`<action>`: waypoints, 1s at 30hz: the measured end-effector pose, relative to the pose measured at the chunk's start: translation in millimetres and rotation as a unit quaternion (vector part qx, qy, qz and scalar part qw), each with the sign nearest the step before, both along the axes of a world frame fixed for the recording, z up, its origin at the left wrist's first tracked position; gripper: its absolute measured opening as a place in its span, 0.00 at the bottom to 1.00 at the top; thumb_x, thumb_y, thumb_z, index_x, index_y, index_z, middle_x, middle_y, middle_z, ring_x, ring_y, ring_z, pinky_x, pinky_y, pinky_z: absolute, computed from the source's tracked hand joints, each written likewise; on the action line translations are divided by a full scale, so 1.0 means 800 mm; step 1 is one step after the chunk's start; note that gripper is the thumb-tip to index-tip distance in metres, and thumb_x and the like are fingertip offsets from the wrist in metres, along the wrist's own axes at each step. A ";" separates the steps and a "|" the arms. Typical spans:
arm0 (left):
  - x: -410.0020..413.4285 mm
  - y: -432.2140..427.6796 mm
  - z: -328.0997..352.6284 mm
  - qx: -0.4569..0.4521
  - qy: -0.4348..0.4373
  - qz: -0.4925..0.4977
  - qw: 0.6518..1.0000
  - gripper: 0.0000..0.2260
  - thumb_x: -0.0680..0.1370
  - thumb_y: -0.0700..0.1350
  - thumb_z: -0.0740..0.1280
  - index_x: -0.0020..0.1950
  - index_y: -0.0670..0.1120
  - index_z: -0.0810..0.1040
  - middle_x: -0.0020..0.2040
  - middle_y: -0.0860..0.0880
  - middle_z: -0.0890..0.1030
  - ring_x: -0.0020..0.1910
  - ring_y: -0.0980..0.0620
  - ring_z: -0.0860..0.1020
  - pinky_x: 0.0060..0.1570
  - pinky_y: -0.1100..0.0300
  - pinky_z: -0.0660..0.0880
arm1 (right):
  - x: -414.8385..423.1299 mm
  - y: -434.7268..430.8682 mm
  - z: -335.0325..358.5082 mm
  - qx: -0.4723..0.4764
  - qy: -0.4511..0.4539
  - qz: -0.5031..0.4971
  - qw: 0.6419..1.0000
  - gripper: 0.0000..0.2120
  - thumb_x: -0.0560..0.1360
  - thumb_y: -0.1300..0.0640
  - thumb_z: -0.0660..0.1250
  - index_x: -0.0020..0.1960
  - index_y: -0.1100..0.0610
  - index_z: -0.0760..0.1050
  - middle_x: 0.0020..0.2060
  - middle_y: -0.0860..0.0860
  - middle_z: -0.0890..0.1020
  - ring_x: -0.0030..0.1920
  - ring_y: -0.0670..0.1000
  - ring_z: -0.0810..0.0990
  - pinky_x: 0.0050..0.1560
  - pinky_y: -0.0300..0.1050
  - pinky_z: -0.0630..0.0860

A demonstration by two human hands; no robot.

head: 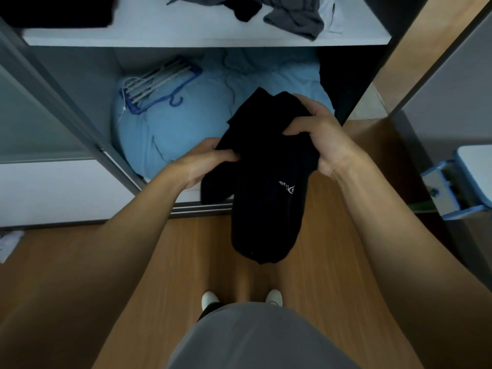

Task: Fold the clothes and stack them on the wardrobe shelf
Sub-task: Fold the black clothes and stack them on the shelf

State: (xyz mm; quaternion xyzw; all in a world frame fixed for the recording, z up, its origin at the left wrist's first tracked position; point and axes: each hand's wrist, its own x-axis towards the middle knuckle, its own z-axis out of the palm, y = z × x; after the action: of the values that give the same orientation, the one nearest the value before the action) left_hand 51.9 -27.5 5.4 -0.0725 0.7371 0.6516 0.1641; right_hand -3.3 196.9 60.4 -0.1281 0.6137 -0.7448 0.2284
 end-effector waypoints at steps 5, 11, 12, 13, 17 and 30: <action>0.000 -0.018 0.005 -0.025 0.006 0.083 0.996 0.04 0.68 0.43 0.67 0.33 0.48 0.74 0.30 0.49 0.75 0.31 0.49 0.74 0.32 0.59 0.67 | -0.005 0.003 -0.004 0.061 0.011 -0.087 0.994 0.18 0.66 0.74 0.66 0.49 0.56 0.81 0.41 0.55 0.84 0.44 0.55 0.85 0.45 0.49 0.82; 0.003 -0.030 0.018 -0.054 0.037 0.013 0.998 0.06 0.76 0.45 0.73 0.42 0.44 0.82 0.30 0.50 0.79 0.28 0.53 0.76 0.30 0.66 0.73 | -0.008 0.009 -0.020 0.042 -0.032 -0.169 0.984 0.23 0.67 0.75 0.64 0.56 0.57 0.81 0.45 0.57 0.86 0.46 0.55 0.86 0.44 0.47 0.83; 0.002 -0.029 0.021 -0.027 0.059 0.023 0.998 0.06 0.78 0.41 0.70 0.40 0.45 0.81 0.26 0.51 0.74 0.25 0.53 0.71 0.32 0.67 0.74 | -0.008 0.012 -0.022 0.068 -0.021 -0.166 0.984 0.24 0.67 0.75 0.64 0.57 0.56 0.81 0.46 0.56 0.86 0.46 0.54 0.86 0.44 0.45 0.82; 0.002 -0.029 0.026 0.013 0.070 0.042 0.997 0.09 0.79 0.37 0.67 0.39 0.46 0.79 0.24 0.52 0.68 0.22 0.54 0.66 0.36 0.65 0.77 | -0.006 0.015 -0.025 0.101 -0.010 -0.155 0.983 0.25 0.67 0.76 0.63 0.57 0.56 0.81 0.47 0.56 0.85 0.46 0.52 0.86 0.42 0.42 0.81; -0.006 -0.021 0.052 0.122 0.107 0.058 0.985 0.05 0.79 0.36 0.63 0.47 0.44 0.77 0.24 0.52 0.65 0.22 0.53 0.66 0.52 0.49 0.80 | 0.013 0.013 -0.038 0.139 -0.036 -0.084 0.986 0.23 0.65 0.78 0.60 0.40 0.54 0.84 0.35 0.52 0.85 0.37 0.49 0.85 0.34 0.39 0.79; 0.012 0.011 -0.034 -0.070 0.045 0.329 0.941 0.07 0.77 0.44 0.72 0.46 0.47 0.73 0.45 0.49 0.76 0.47 0.51 0.75 0.47 0.64 0.71 | 0.038 -0.013 0.007 -0.046 -0.104 -0.102 0.988 0.12 0.76 0.68 0.64 0.59 0.65 0.77 0.41 0.57 0.86 0.44 0.55 0.86 0.43 0.47 0.82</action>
State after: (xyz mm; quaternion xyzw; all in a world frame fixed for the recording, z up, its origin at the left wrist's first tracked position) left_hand 61.4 -18.8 -21.8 -0.2933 0.7224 0.6184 -0.0984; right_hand 27.3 186.9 66.2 0.0024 0.5614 -0.8011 0.2076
